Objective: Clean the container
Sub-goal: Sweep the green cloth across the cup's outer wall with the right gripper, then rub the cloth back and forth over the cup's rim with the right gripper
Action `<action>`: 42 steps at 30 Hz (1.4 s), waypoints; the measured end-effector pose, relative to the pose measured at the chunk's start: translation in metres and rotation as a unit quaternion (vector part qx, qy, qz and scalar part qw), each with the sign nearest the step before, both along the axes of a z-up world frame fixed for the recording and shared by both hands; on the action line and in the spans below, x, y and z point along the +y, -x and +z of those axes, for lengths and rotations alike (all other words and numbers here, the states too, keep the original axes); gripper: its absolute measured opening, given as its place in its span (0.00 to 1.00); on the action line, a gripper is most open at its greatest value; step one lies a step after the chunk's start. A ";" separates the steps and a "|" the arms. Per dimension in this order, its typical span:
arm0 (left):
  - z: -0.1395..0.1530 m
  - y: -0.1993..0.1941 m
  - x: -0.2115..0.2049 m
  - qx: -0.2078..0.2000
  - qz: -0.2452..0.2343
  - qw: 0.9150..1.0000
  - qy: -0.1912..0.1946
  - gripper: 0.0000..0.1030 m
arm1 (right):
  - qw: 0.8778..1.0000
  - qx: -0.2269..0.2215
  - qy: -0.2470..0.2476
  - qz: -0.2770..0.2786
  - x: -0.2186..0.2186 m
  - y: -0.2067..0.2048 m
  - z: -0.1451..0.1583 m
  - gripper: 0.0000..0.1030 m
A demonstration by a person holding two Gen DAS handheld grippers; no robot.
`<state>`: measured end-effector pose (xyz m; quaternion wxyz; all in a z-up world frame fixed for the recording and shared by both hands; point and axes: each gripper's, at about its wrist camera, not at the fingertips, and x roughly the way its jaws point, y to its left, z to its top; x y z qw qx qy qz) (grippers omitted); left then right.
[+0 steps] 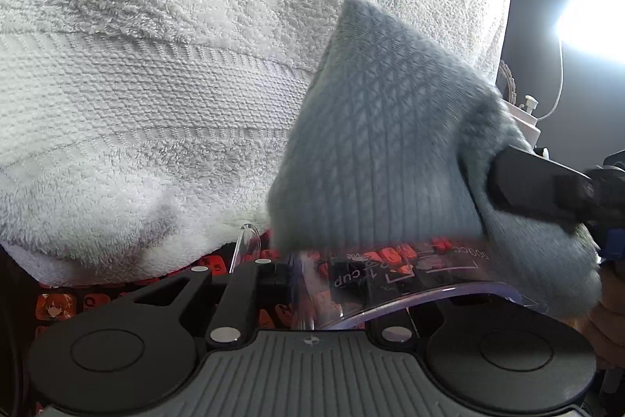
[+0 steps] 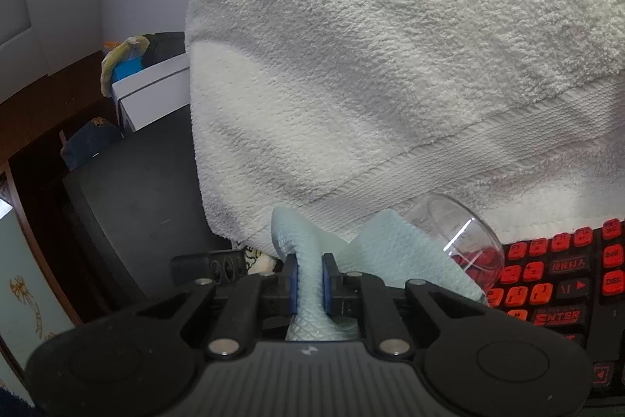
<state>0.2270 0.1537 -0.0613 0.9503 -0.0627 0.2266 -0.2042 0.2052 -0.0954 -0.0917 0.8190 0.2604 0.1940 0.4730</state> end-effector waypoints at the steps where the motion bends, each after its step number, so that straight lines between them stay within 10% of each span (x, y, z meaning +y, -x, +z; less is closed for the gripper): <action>1: 0.000 -0.002 -0.003 0.000 0.000 1.000 0.000 0.16 | 1.000 0.002 -0.002 -0.015 -0.003 -0.002 -0.001 0.10; 8: -0.002 -0.010 -0.020 0.000 -0.001 1.000 -0.001 0.15 | 0.994 0.039 -0.029 -0.098 -0.025 -0.016 -0.010 0.10; 22: 0.010 -0.027 -0.032 -0.001 -0.002 1.000 -0.001 0.16 | 1.000 -0.005 -0.001 -0.007 0.006 0.007 -0.002 0.13; 42: 0.004 0.005 0.018 -0.002 -0.001 1.000 -0.005 0.16 | 0.997 0.039 -0.028 -0.068 -0.013 -0.010 -0.007 0.13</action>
